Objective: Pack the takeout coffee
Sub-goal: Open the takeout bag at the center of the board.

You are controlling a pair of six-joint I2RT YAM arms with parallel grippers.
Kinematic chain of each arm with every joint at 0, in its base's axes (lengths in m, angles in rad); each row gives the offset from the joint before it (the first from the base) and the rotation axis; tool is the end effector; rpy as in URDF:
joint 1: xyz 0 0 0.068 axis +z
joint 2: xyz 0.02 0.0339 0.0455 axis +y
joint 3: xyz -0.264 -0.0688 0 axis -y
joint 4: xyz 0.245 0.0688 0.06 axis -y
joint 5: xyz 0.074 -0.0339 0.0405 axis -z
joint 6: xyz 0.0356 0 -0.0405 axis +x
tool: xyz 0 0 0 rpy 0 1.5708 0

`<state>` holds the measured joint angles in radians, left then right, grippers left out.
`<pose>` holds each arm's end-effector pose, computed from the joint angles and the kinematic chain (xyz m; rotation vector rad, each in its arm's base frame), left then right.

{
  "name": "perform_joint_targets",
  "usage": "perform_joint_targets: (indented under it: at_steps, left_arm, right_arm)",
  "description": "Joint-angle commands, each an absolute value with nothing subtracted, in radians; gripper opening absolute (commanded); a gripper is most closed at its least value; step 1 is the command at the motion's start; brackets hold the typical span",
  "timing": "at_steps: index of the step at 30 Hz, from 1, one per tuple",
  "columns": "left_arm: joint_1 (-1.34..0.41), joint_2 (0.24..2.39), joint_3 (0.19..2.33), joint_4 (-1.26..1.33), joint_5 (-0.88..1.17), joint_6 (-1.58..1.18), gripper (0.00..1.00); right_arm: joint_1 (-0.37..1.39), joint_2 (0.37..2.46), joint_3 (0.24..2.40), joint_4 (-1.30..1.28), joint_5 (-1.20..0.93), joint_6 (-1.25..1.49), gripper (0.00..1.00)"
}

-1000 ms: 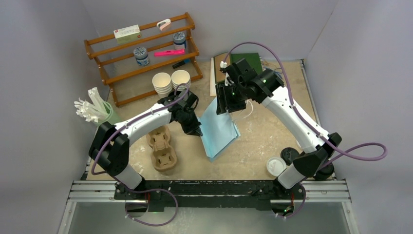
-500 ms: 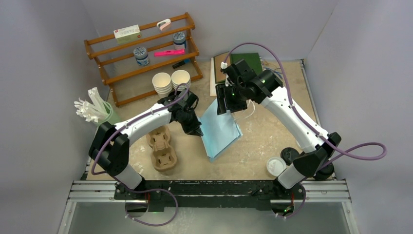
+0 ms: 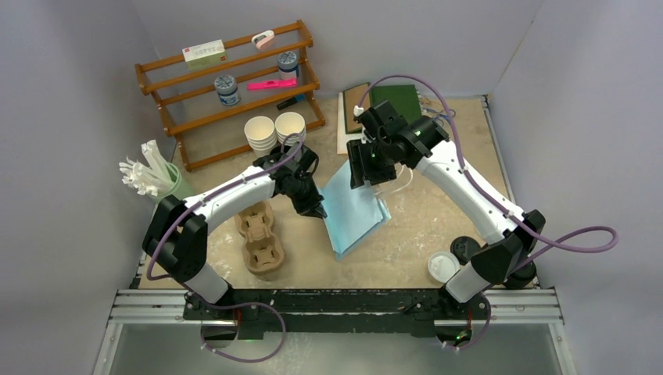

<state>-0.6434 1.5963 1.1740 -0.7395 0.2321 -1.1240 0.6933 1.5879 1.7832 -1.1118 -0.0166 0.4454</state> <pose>0.2495 -0.1973 0.2320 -0.6391 2.9110 -0.6980 0.2457 0.2049 0.3969 -0.3232 2.5361 0.4856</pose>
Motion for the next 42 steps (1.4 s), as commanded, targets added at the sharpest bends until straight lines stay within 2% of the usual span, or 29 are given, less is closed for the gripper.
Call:
perform_joint_targets:
  at_steps: [1,5,7,11,12,14,15,20,22,26,34,42]
  left_arm:
    - [-0.641,1.561,1.157,-0.691,0.269,-1.142,0.0]
    - [-0.642,1.548,1.137,-0.672,0.272,-1.149,0.0]
    - [-0.642,1.544,1.133,-0.668,0.272,-1.151,0.0]
    - [-0.643,1.54,1.126,-0.658,0.268,-1.154,0.0]
    - [-0.642,1.541,1.126,-0.655,0.268,-1.152,0.0]
    - [-0.642,1.543,1.126,-0.645,0.272,-1.137,0.0]
    - [-0.642,1.544,1.128,-0.641,0.273,-1.119,0.0]
    - [-0.641,1.539,1.162,-0.656,0.259,-0.923,0.06]
    - [-0.642,1.517,1.126,-0.617,0.274,-0.873,0.08]
    - [-0.641,1.46,0.984,-0.442,0.347,-0.847,0.12]
    - [-0.641,1.443,0.811,-0.154,0.439,-0.857,0.13]
    - [-0.639,1.391,0.675,0.028,0.475,-0.899,0.29]
  right_arm:
    - [0.695,1.557,1.736,-1.09,-0.022,0.448,0.57]
    - [0.695,1.55,1.707,-1.068,-0.034,0.449,0.55]
    - [0.695,1.544,1.703,-1.06,-0.041,0.454,0.5]
    - [0.694,1.531,1.712,-1.051,-0.044,0.457,0.31]
    - [0.694,1.53,1.717,-1.056,-0.039,0.458,0.24]
    - [0.693,1.526,1.735,-1.066,-0.016,0.462,0.03]
    - [0.691,1.523,1.747,-1.073,-0.004,0.463,0.0]
    - [0.615,1.505,1.795,-1.111,0.003,0.448,0.0]
    - [0.563,1.488,1.788,-1.102,-0.069,0.437,0.0]
    - [0.496,1.468,1.775,-1.082,-0.187,0.423,0.0]
    - [0.462,1.462,1.801,-1.088,-0.248,0.435,0.0]
    - [0.447,1.438,1.812,-1.086,-0.289,0.447,0.0]
